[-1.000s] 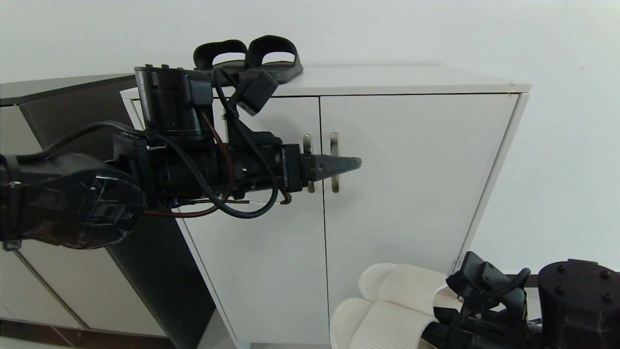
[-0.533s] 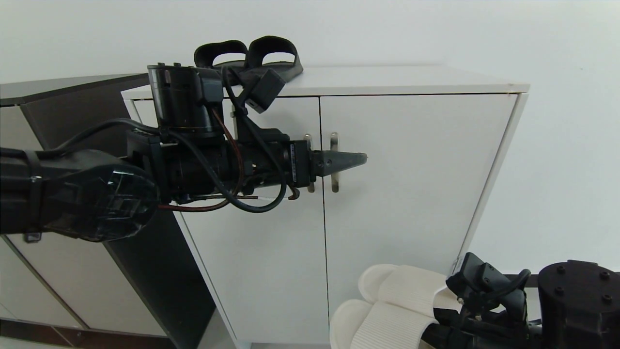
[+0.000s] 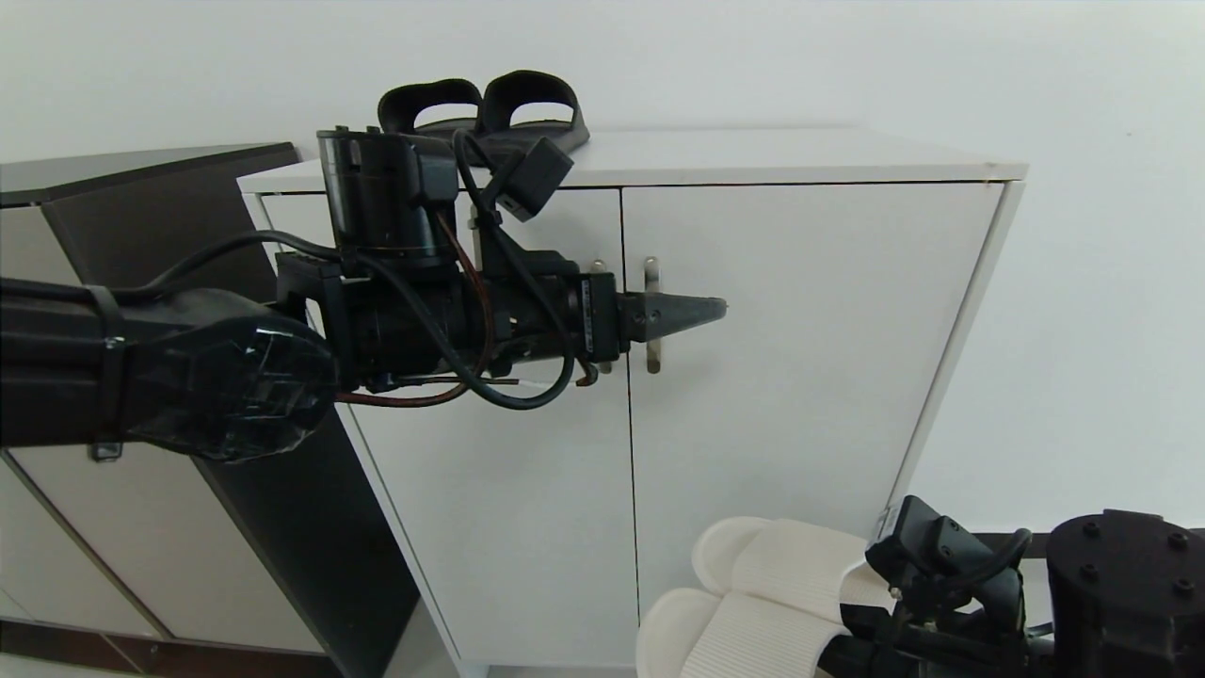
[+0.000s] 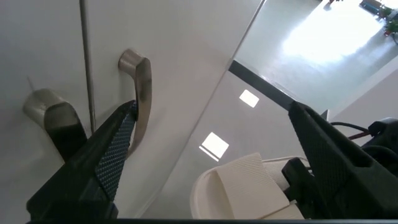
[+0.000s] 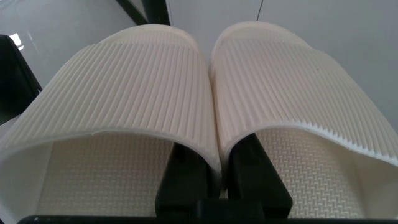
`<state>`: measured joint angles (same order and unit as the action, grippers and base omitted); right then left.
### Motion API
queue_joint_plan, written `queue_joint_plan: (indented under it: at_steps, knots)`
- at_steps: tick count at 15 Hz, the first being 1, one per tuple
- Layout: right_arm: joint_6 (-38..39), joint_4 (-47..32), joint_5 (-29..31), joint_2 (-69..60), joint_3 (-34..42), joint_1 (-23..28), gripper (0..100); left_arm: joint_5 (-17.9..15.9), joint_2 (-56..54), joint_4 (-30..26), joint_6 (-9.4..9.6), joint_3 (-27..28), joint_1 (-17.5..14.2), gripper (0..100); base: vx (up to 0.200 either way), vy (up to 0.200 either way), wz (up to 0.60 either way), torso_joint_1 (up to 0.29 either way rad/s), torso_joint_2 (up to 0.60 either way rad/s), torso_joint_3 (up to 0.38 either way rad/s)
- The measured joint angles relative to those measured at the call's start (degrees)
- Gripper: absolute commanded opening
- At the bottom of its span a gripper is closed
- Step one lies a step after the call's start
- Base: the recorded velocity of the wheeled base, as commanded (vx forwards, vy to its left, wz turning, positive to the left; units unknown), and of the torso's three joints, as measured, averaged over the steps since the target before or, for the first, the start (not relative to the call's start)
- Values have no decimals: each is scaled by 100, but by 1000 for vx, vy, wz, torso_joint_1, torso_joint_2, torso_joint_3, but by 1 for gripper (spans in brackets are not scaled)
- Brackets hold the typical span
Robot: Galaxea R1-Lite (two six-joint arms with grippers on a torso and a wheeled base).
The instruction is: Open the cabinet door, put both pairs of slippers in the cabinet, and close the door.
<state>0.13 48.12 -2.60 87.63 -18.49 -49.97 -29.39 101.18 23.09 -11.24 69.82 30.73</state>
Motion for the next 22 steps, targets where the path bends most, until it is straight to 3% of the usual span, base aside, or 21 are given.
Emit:
queue_joint_plan:
  at_steps: [1, 2, 5, 9, 14, 22]
  knots:
    - [2, 2, 0, -2, 13, -9, 0, 0, 22, 0, 2, 13, 2, 100, 0, 0, 0, 0, 0, 0]
    - [2, 2, -9, -2, 28, -28, 0, -2, 41, 4, 0, 20, 7, 0, 0, 0, 0, 0, 0, 0]
    - [2, 5, -106, -20, 50, -52, 0, 16, 57, 0, 2, 6, 11, 0, 0, 0, 0, 0, 0, 0]
    - [-11, 0, -833, -293, 218, -68, 0, -6, -112, -11, 11, -223, 116, 0, 0, 0, 0, 0, 0, 0]
    - [-172, -13, -897, -524, 336, -72, 0, 55, -805, 291, -13, -1208, 549, 0, 0, 0, 0, 0, 0, 0]
    - [-177, -24, -900, -540, 347, -63, 0, 189, -1720, 494, -17, -2253, 600, 0, 0, 0, 0, 0, 0, 0]
